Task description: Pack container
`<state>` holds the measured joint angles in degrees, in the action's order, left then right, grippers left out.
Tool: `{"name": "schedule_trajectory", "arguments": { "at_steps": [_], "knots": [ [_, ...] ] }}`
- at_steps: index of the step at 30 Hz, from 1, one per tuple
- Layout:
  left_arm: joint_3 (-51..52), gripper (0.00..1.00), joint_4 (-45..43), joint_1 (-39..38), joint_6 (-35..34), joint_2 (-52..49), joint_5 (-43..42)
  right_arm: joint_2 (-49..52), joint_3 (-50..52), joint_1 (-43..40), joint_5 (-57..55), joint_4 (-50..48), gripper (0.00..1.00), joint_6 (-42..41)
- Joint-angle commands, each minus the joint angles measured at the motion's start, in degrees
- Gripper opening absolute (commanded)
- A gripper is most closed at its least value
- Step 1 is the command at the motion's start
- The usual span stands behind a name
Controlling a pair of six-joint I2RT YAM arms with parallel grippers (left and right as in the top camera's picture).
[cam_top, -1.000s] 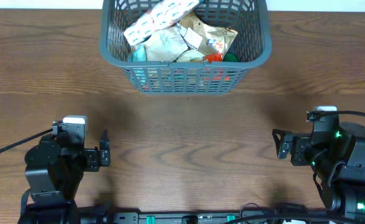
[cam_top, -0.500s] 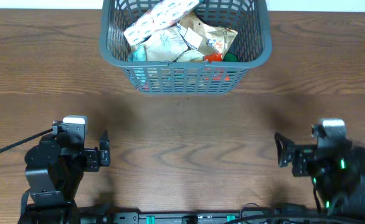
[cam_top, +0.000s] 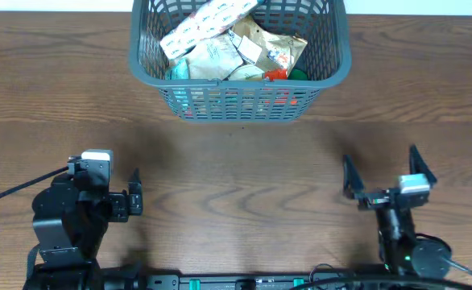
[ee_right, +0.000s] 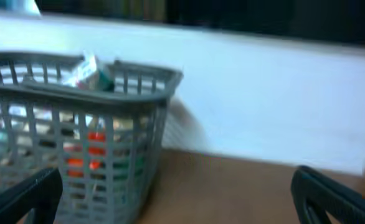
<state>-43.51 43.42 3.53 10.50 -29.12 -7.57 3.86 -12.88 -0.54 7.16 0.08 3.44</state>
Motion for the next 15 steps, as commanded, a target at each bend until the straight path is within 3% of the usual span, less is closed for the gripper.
{"name": "schedule_trajectory", "arguments": {
  "at_steps": [1,5,9,12,15],
  "knots": [
    [0.1,0.98,0.0,-0.3,0.1,0.1,-0.8,-3.4,6.2,1.6,-3.1,-6.3,0.99,-0.6],
    [0.1,0.99,0.0,-0.3,0.1,0.1,-0.8,-3.6,10.4,2.6,-4.2,-8.3,0.99,-0.2],
    [0.1,0.98,0.0,-0.3,0.1,0.1,-0.8,-3.6,12.5,2.9,-4.3,-2.7,0.99,-0.5],
    [0.1,0.98,0.0,-0.3,0.1,0.1,-0.8,-3.6,12.5,2.9,-5.0,4.4,0.99,-5.3],
    [0.1,0.98,0.0,-0.3,0.1,0.1,-0.8,-3.6,12.6,2.8,-5.6,4.2,0.99,-5.6]
  ]
}}
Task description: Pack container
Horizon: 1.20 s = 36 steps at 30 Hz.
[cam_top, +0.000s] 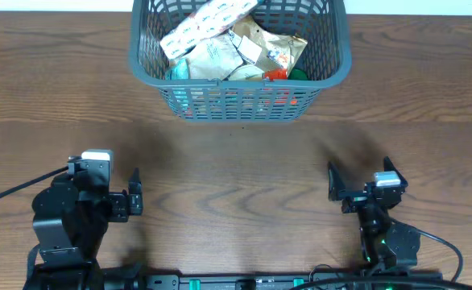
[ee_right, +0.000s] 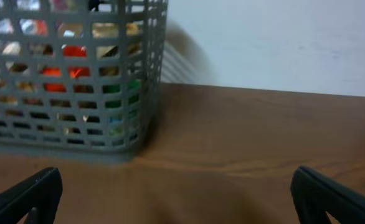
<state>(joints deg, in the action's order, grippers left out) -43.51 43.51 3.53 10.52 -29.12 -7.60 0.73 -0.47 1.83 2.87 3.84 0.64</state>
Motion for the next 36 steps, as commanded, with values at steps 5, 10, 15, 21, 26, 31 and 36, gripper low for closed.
{"name": "schedule_trajectory", "arguments": {
  "at_steps": [5,10,15,21,26,31,36],
  "knots": [
    [0.1,0.98,-0.1,-0.3,0.1,0.1,-0.8,-0.4,0.2,0.5,-1.3,0.3,0.99,-2.8],
    [0.1,0.99,-0.1,-0.3,0.1,0.1,-0.8,-0.4,0.2,0.5,-1.3,0.3,0.99,-2.8],
    [0.1,0.98,-0.1,-0.3,0.1,0.1,-0.8,-0.4,0.2,0.5,-1.3,0.3,0.99,-2.8],
    [0.1,0.98,-0.1,-0.3,0.1,0.1,-0.8,-0.4,0.2,0.5,-1.3,0.3,0.99,-2.8],
    [0.1,0.98,-0.1,-0.3,0.1,0.1,-0.8,-0.4,0.2,0.5,-1.3,0.3,0.99,-2.8],
    [0.1,0.98,0.1,-0.3,1.4,0.3,0.7,-0.4,0.2,0.5,-1.3,0.3,0.99,-2.8],
    [0.6,0.98,5.1,-1.8,1.2,7.1,-0.7,-0.4,0.2,0.5,-1.3,0.3,0.99,-2.8]
  ]
}}
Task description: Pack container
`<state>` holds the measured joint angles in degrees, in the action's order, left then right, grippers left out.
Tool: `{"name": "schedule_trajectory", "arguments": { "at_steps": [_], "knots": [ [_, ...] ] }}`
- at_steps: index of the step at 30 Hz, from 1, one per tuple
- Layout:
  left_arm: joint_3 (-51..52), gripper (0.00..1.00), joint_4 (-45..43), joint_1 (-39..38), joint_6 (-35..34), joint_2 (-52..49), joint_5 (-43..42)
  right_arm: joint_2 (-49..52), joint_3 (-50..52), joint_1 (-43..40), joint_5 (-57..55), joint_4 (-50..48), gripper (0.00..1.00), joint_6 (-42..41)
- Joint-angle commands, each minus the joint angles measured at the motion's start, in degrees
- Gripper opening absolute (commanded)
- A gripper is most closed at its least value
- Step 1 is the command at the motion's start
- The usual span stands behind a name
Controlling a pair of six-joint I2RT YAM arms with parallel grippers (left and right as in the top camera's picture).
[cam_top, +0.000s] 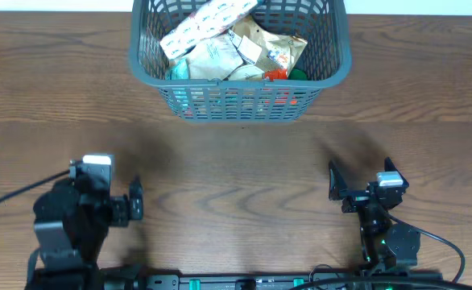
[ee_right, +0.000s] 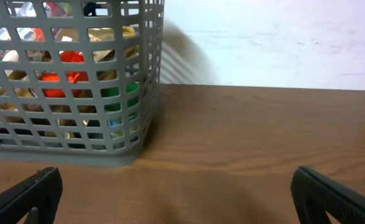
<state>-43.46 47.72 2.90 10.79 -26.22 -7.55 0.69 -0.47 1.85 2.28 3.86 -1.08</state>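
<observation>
A grey mesh basket (cam_top: 240, 60) stands at the far middle of the table, filled with snack packets (cam_top: 220, 36); the right wrist view shows its corner (ee_right: 76, 81) with red and green packs behind the mesh. My right gripper (cam_top: 361, 176) is open and empty low over the bare wood near the front edge, well short of the basket; both its fingers (ee_right: 332, 198) frame the wrist view. My left gripper (cam_top: 136, 200) is folded in at the front left and seen edge-on, so its jaws cannot be read.
The brown wooden table (cam_top: 236, 177) lies between the arms and the basket. A white wall (ee_right: 276, 40) rises behind the table's far edge. A black cable (cam_top: 10, 197) runs from the left arm off to the left.
My left arm has sunk slightly toward the front edge. The right gripper stays open in the same place, its view tipped slightly so the basket sits a little lower in frame.
First my right gripper was open, raised and further right, looking at the basket's rim. It then stood lower and further left near the front edge, still open. It has stayed there since, and the basket's contents have not changed.
</observation>
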Motion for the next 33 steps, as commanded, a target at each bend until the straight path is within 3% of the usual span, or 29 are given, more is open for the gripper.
{"name": "schedule_trajectory", "arguments": {
  "at_steps": [1,4,8,16,20,25,30,33],
  "knots": [
    [1.4,0.99,1.1,-1.9,0.9,6.4,-1.1,-0.4,0.2,0.4,-0.7,0.3,0.99,-1.0],
    [5.9,0.98,0.3,-3.4,0.9,12.7,-1.0,-0.4,0.2,0.4,-0.7,0.3,0.99,-1.0],
    [16.5,0.98,-9.2,-4.2,-2.9,20.5,-1.2,-0.4,0.2,0.4,-0.7,0.3,0.99,-1.0],
    [35.4,0.98,-45.3,-4.6,-2.9,25.6,-0.3,-0.4,0.2,0.4,-0.7,0.3,0.99,-1.0],
    [43.4,0.98,-57.2,-4.6,-2.3,26.1,0.1,-0.4,0.2,0.4,-0.7,0.3,0.99,-1.0],
    [43.2,0.98,-52.9,-5.8,-0.7,26.1,0.0,-0.4,0.2,0.4,-0.7,0.3,0.99,-1.0],
    [43.2,0.98,-44.3,-7.0,1.3,26.1,-5.6,-0.4,0.2,0.4,-0.7,0.3,0.99,-1.0],
    [43.2,0.98,-44.7,-7.4,2.3,26.1,-6.2,-0.4,0.2,0.4,-0.7,0.3,0.99,-1.0]
  ]
}}
